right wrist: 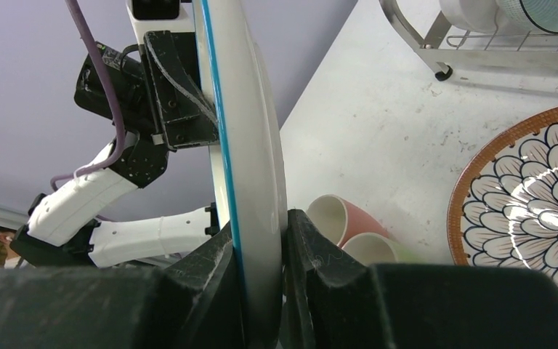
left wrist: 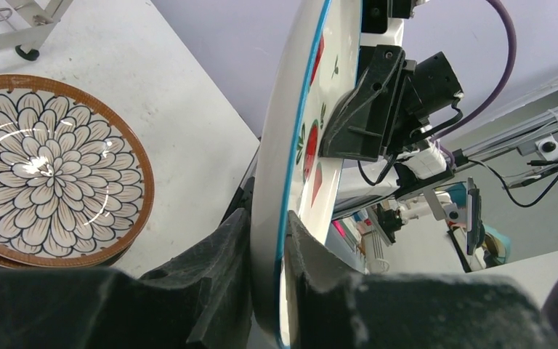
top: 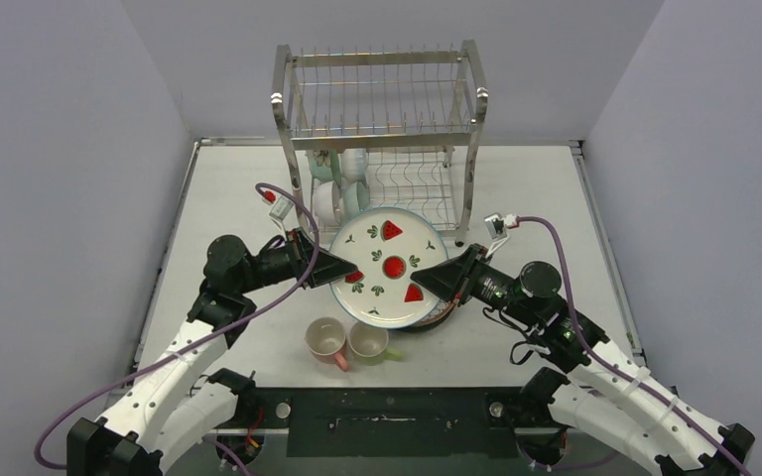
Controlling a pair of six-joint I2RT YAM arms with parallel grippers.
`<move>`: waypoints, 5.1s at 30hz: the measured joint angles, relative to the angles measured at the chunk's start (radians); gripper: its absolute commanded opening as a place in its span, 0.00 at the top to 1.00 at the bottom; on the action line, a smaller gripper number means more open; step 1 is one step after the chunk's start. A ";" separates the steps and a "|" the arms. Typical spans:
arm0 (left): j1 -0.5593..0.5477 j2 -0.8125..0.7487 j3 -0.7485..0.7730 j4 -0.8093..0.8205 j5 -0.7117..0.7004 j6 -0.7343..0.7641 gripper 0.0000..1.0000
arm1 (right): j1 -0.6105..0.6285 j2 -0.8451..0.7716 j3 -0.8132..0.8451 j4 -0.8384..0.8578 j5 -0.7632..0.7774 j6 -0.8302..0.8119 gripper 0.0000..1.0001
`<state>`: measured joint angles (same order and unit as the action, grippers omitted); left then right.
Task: Load the mixed dishes into the dish rack
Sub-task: Insert the plate into the dish rack.
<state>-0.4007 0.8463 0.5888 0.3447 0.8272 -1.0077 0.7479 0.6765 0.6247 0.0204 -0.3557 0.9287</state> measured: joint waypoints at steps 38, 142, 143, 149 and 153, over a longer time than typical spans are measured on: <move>-0.003 -0.152 0.450 -0.941 -0.467 0.664 0.03 | 0.008 0.374 0.928 -0.627 0.575 -0.312 1.00; -0.023 -0.229 0.240 -0.962 -0.615 0.784 0.03 | -0.125 1.296 1.709 -0.463 1.070 -0.917 1.00; -0.024 -0.229 0.240 -0.962 -0.615 0.784 0.03 | -0.124 1.296 1.709 -0.463 1.071 -0.917 1.00; -0.024 -0.229 0.240 -0.962 -0.615 0.784 0.03 | -0.123 1.296 1.707 -0.463 1.074 -0.908 0.99; -0.024 -0.230 0.240 -0.962 -0.615 0.784 0.03 | -0.122 1.294 1.697 -0.457 1.080 -0.892 0.86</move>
<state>-0.4248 0.6159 0.8288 -0.6178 0.2123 -0.2234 0.6254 1.9709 2.3219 -0.4362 0.7242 0.0368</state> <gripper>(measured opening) 0.971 0.181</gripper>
